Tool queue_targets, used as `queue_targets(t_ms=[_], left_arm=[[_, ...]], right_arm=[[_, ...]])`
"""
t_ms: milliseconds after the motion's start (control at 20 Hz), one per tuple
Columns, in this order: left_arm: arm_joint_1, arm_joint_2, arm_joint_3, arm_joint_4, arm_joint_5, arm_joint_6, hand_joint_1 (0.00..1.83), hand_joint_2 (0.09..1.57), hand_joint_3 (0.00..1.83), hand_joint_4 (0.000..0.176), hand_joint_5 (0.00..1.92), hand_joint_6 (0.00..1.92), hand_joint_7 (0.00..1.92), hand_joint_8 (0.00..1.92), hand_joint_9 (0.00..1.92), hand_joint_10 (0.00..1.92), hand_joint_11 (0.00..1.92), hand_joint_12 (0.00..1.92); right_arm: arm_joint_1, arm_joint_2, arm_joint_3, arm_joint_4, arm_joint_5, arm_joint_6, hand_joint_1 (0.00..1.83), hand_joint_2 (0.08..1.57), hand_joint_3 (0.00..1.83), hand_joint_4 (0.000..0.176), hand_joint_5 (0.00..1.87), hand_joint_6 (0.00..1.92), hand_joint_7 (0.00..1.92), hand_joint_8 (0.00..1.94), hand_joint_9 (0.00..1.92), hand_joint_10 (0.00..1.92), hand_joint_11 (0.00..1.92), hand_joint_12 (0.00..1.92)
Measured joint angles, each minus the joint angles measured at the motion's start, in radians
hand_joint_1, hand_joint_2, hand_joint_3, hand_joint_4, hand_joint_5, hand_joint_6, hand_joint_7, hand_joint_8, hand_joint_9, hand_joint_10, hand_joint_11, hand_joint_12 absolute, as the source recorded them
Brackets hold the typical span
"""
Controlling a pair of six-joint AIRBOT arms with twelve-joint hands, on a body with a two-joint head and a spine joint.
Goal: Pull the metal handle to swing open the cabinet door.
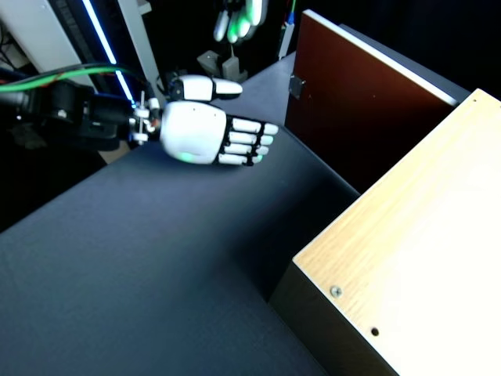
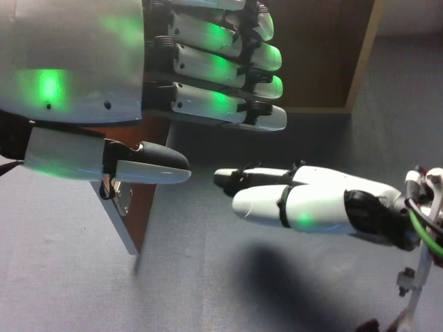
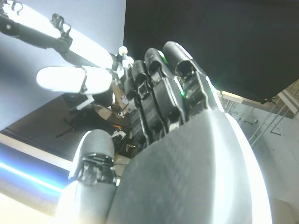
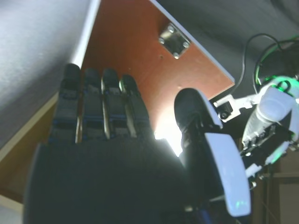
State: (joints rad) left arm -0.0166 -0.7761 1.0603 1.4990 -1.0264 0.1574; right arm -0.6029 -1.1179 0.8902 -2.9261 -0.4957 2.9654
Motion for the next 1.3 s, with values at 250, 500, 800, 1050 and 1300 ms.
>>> queue_targets(t_ms=[250, 500, 800, 1050, 1300], left_arm=[[0.000, 0.000, 0.000, 0.000, 0.000, 0.000, 0.00, 1.55, 0.00, 0.000, 0.46, 0.00, 0.50, 0.00, 0.46, 0.01, 0.08, 0.89], [0.000, 0.000, 0.000, 0.000, 0.000, 0.000, 0.00, 1.54, 0.00, 0.000, 0.45, 0.00, 0.49, 0.00, 0.45, 0.00, 0.07, 0.89], [0.000, 0.000, 0.000, 0.000, 0.000, 0.000, 0.00, 1.55, 0.00, 0.000, 0.46, 0.00, 0.49, 0.00, 0.45, 0.00, 0.07, 0.89], [0.000, 0.000, 0.000, 0.000, 0.000, 0.000, 0.00, 1.55, 0.00, 0.000, 0.46, 0.00, 0.50, 0.00, 0.46, 0.00, 0.07, 0.90], [0.000, 0.000, 0.000, 0.000, 0.000, 0.000, 0.00, 1.55, 0.00, 0.000, 0.46, 0.00, 0.50, 0.00, 0.46, 0.00, 0.07, 0.90]], right_arm=[[-0.001, 0.001, 0.043, -0.051, 0.003, 0.000, 0.00, 1.44, 0.00, 0.000, 0.15, 0.00, 0.16, 0.00, 0.13, 0.00, 0.00, 0.40], [0.022, -0.014, 0.064, -0.051, 0.084, -0.111, 0.00, 1.45, 0.00, 0.000, 0.13, 0.00, 0.15, 0.00, 0.12, 0.00, 0.00, 0.39], [0.109, -0.018, 0.108, -0.051, 0.242, -0.214, 0.00, 1.45, 0.00, 0.000, 0.13, 0.00, 0.15, 0.00, 0.13, 0.00, 0.00, 0.41], [0.188, -0.014, 0.132, -0.051, 0.423, -0.300, 0.00, 1.45, 0.00, 0.000, 0.12, 0.00, 0.15, 0.00, 0.13, 0.00, 0.00, 0.41], [0.188, 0.003, 0.146, -0.051, 0.492, -0.415, 0.00, 1.45, 0.00, 0.000, 0.11, 0.00, 0.14, 0.00, 0.13, 0.00, 0.00, 0.40]])
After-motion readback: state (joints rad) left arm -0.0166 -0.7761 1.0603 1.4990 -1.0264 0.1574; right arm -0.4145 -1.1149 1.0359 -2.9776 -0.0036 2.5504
